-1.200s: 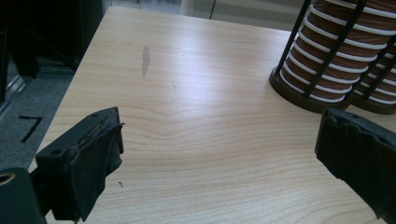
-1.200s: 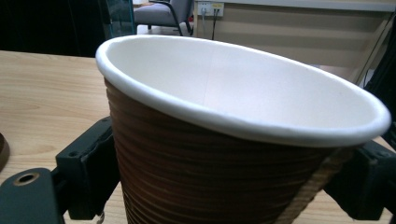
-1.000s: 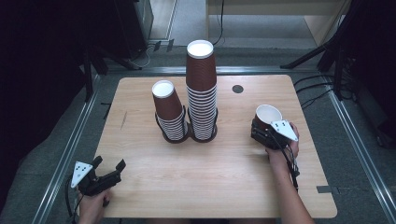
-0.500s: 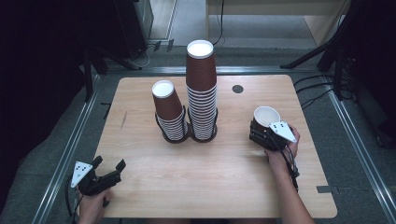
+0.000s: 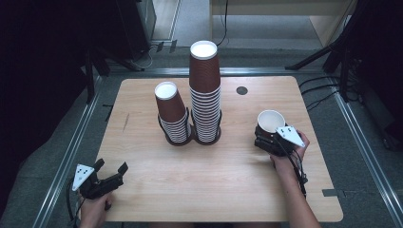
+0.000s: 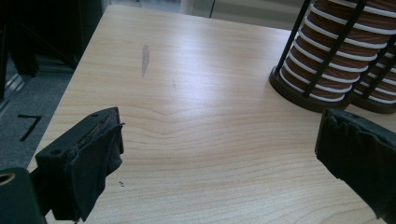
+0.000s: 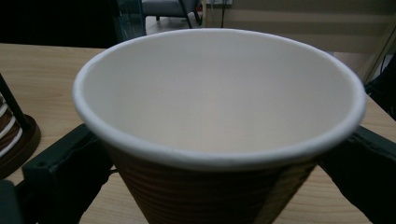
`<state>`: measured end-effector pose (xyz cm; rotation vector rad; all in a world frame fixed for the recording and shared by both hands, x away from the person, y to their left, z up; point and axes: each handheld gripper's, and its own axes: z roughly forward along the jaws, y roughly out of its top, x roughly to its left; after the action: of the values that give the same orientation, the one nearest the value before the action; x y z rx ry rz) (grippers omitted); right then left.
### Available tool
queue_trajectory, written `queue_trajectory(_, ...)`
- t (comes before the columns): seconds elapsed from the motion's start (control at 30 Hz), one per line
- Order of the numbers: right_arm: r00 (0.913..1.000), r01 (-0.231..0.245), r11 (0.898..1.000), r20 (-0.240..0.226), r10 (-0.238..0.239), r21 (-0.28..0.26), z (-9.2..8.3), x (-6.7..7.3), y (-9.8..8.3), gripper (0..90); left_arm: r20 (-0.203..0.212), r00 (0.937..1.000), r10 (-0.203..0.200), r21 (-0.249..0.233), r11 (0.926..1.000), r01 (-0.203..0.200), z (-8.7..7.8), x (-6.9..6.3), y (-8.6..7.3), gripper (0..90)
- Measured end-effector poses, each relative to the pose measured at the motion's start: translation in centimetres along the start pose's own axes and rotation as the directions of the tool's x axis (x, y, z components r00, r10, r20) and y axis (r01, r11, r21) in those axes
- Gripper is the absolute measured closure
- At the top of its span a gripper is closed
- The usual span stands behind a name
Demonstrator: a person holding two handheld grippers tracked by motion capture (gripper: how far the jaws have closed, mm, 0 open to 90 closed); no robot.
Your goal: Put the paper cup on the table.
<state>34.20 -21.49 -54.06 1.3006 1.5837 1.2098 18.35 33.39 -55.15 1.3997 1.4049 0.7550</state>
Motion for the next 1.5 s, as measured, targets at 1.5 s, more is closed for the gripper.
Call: queue_trajectory(1.5,0.9994,-0.031,0.999,0.016,0.032,-0.043,-9.4,-4.2,-2.7,0.0,-0.008,0.9998,0.016,0.008,0.9998,-0.016,0.1,-0.3,0.0,1.4)
